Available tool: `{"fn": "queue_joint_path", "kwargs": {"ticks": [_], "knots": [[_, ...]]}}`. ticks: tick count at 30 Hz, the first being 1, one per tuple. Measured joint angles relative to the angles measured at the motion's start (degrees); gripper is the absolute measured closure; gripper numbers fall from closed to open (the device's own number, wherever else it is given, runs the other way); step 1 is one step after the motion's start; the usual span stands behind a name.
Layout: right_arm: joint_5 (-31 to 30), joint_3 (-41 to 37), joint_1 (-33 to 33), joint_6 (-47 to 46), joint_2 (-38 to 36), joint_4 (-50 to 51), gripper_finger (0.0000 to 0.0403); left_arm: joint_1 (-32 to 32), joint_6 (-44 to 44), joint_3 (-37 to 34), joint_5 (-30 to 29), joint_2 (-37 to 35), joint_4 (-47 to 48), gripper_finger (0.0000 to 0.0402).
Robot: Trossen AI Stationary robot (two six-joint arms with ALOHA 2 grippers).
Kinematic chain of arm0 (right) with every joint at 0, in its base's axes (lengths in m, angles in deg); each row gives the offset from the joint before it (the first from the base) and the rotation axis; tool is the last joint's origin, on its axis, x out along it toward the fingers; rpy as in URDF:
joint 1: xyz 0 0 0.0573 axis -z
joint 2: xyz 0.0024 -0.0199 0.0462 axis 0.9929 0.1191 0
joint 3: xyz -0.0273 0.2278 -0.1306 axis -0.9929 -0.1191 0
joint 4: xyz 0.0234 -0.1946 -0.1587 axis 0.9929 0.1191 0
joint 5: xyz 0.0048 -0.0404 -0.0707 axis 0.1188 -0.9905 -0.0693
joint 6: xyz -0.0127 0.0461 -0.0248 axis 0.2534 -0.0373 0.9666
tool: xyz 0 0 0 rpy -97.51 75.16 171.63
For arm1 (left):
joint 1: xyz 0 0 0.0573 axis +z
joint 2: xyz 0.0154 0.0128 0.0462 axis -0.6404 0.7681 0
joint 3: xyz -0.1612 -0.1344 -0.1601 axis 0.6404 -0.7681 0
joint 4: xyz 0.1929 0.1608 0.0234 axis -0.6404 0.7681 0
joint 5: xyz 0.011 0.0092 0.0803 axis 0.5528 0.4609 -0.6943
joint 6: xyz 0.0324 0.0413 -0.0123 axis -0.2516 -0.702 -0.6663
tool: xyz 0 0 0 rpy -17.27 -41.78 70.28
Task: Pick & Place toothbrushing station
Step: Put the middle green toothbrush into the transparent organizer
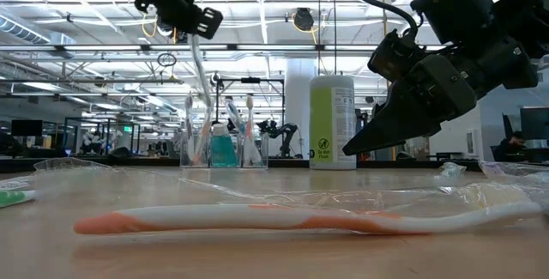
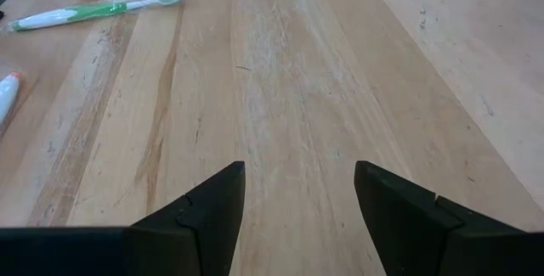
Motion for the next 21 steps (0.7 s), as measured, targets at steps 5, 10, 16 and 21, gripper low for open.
{"fn": "queue_joint_path", "kwargs": {"ticks": [5, 10, 16, 21], "knots": [[0.02, 0.00, -0.02, 0.00, 0.00, 0.00, 0.0188, 6.14, 2.97, 0.00, 5.82, 1.23, -0.09, 0.0398], [0.00, 0.00, 0.00, 0.00, 0.00, 0.00, 0.0188, 9.51, 2.46, 0.00, 5.92, 5.80, 0.10, 0.0396], [0.00, 0.00, 0.00, 0.00, 0.00, 0.00, 0.0188, 9.68, 2.00, 0.00, 6.07, 12.43, 0.08, 0.0396], [0.01, 0.00, 0.00, 0.00, 0.00, 0.00, 0.0188, 8.56, 3.15, 0.00, 5.88, 16.25, -0.01, 0.0398]]}}
